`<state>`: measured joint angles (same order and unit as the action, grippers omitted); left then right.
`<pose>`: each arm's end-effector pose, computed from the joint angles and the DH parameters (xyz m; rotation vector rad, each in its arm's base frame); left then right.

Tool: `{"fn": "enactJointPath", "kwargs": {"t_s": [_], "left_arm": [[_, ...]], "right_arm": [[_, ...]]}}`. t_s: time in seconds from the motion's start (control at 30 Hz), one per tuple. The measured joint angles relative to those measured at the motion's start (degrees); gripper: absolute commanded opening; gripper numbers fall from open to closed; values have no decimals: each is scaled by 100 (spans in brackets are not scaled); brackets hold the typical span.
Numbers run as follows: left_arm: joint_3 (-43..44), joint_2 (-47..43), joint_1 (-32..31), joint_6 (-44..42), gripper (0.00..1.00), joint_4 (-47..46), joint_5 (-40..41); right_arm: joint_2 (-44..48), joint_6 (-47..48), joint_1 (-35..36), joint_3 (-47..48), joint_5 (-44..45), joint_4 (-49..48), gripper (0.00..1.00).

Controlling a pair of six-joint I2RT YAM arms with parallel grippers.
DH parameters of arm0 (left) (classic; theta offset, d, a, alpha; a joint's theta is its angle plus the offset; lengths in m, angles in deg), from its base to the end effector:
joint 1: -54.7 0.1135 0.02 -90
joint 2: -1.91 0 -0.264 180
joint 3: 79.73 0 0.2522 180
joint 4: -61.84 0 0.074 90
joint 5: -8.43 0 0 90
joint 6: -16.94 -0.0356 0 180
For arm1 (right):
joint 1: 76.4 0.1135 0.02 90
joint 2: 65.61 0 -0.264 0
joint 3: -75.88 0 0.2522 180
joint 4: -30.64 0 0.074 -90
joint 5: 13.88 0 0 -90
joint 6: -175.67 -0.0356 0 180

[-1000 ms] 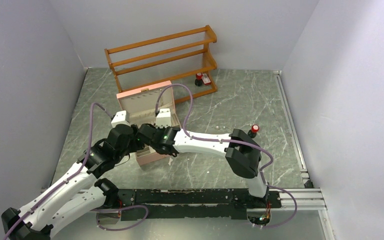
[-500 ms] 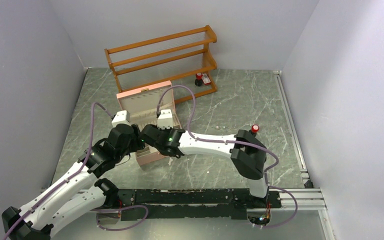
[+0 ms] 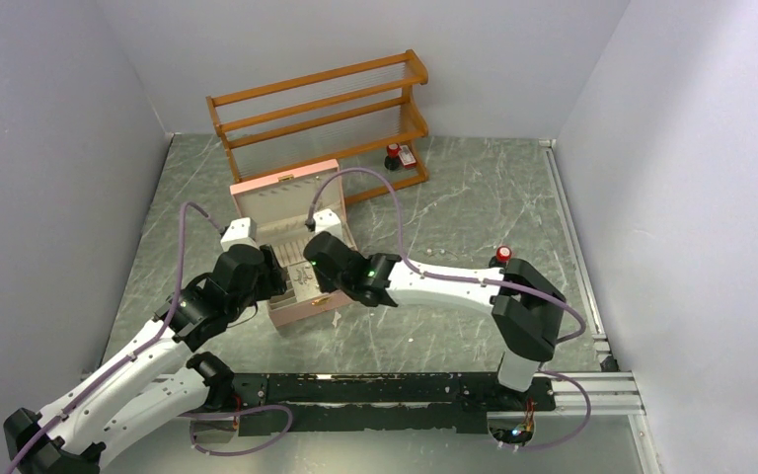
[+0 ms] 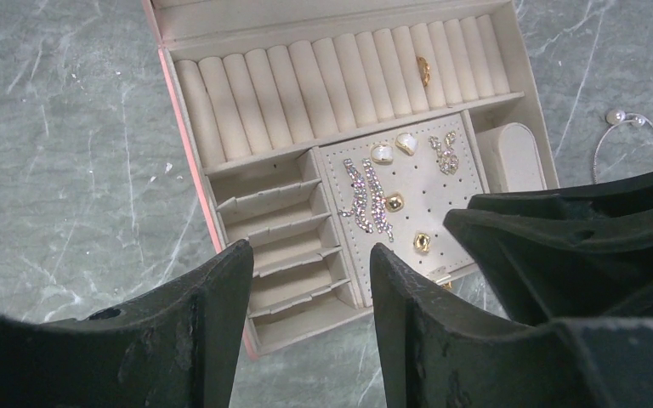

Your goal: Organize the mixed jewelry

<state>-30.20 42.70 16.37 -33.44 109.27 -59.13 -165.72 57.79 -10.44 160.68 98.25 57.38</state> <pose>0.1283 -0.0841 0.2575 -0.2339 2.1931 -0.3247 0.1707 0.3498 0.2352 -0.5534 2.2083 0.4337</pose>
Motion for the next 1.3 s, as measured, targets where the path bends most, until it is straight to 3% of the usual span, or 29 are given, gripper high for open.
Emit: {"fn": "enactJointPath", "kwargs": {"t_s": [0.23,0.53,1.1,1.3], "left_arm": [[0,2,0,2,58,0,2],[0,31,0,4,58,2,2],[-46,33,0,33,60,-11,-33],[-90,168,0,-85,62,-304,-505]], "right_arm": [[391,264,-310,-221,-398,-144,36],[133,-90,-216,46,-505,107,45],[-68,-118,-131,142,-979,267,38],[-20,-236,-127,101,-859,271,41]]}}
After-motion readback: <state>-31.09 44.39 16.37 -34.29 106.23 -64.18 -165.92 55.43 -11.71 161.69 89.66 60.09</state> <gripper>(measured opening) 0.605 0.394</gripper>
